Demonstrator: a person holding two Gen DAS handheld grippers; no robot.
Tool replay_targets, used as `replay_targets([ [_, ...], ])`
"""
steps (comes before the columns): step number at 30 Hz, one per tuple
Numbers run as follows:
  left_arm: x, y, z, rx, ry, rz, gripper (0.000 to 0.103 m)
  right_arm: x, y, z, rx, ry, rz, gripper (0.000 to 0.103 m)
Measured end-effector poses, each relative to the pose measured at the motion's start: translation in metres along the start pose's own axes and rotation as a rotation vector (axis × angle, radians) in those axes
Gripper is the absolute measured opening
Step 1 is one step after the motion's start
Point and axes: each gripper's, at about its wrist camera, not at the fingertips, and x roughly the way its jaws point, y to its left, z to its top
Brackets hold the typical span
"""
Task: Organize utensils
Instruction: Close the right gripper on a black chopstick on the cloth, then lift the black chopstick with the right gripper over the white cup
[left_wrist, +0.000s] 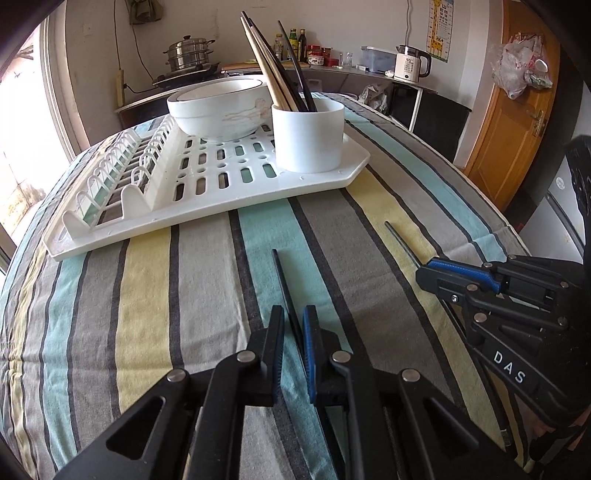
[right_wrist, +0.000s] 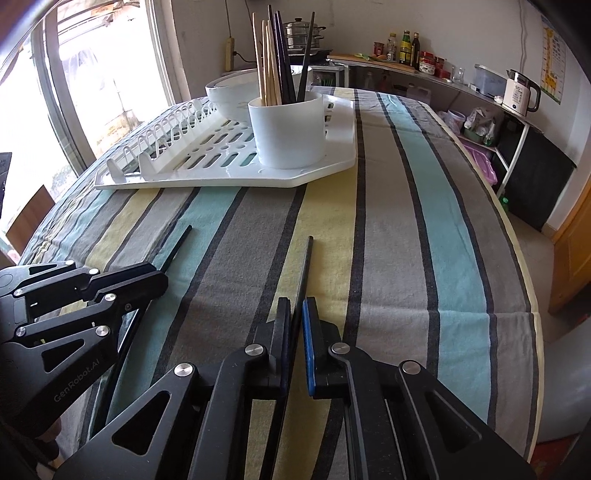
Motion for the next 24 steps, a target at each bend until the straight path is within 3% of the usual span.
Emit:
replay_targets([
  [11,-0.002,0.008,0.009,-0.019,0.009,-0.061,0.007,-0.011,-0.003,0.006,0.030,-0.040,0.067,0.006],
  [24,-0.069,0.023,0.036,-0.030,-0.144,-0.116,0.006,-0.077,-0.007,0.028,0.058,-0.230,0.110,0.005],
])
